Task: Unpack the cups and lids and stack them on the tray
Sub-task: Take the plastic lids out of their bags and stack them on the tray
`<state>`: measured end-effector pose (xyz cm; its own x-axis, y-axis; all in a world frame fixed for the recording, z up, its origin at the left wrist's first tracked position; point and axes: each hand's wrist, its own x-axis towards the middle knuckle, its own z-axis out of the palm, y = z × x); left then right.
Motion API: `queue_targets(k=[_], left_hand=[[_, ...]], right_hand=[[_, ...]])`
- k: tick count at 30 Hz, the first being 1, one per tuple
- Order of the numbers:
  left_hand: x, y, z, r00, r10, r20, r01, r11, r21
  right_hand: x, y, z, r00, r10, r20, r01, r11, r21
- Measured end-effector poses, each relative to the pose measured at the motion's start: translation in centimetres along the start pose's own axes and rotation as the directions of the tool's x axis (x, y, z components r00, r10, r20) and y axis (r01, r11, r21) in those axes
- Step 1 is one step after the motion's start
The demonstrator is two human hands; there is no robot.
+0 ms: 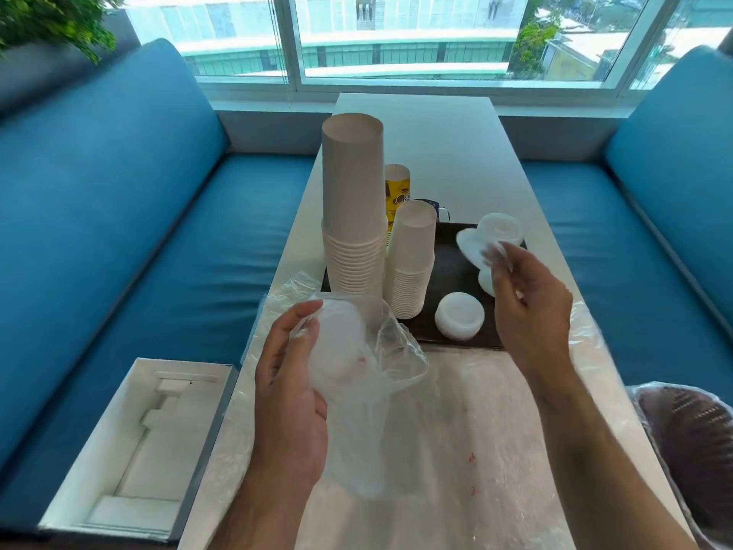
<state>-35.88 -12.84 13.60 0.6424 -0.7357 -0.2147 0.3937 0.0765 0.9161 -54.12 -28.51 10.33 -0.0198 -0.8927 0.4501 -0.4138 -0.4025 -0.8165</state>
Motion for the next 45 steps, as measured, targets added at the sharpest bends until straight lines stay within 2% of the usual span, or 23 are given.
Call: queue_targets(k=[2, 4, 9, 13, 17, 29, 38, 42, 45], left_hand=[[0.0, -0.1, 0.0, 1.0, 0.0, 0.003, 0.0, 1.0, -0.004], [0.0, -0.1, 0.0, 1.0, -0.008, 0.006, 0.008, 1.0, -0.022], [-0.2, -0.2, 0.3, 1.0, -0.028, 0.01, 0.028, 0.999, -0.034], [-0.1, -0.1, 0.3, 1.0, -0.023, 0.006, 0.023, 0.999, -0.026], [-0.2, 0.0, 0.2, 1.0, -0.023, 0.002, 0.023, 0.999, -0.024], [-0.2, 0.3, 0.2, 1.0, -0.017, 0.003, 0.017, 1.0, -0.025], [-0.5, 0.4, 0.3, 0.999, -0.032, 0.011, 0.032, 0.998, -0.06], [-0.7, 0.4, 0.5, 0.999, -0.027, 0.017, 0.028, 0.998, -0.058], [-0.8, 0.2, 0.6, 0.999, -0.017, 0.035, 0.018, 0.998, -0.052]], right_hand=[[0.5, 2.4, 0.7, 0.998, -0.058, 0.014, 0.059, 0.964, -0.259], [0.9, 4.5, 1.8, 0.987, -0.127, 0.098, 0.155, 0.917, -0.369], [0.5, 8.6, 3.9, 0.917, -0.153, 0.369, 0.317, 0.84, -0.44], [-0.3, 9.5, 4.3, 0.879, -0.028, 0.477, 0.312, 0.789, -0.529], [-0.5, 9.5, 4.2, 0.85, 0.05, 0.524, 0.315, 0.749, -0.583], [-1.2, 10.0, 4.4, 0.91, 0.047, 0.412, 0.25, 0.731, -0.636], [-1.3, 9.5, 4.3, 0.905, 0.076, 0.418, 0.243, 0.714, -0.657], [-1.0, 7.5, 3.9, 0.916, 0.081, 0.393, 0.187, 0.781, -0.596], [-0.6, 4.0, 3.0, 0.957, -0.021, 0.289, 0.135, 0.916, -0.379]])
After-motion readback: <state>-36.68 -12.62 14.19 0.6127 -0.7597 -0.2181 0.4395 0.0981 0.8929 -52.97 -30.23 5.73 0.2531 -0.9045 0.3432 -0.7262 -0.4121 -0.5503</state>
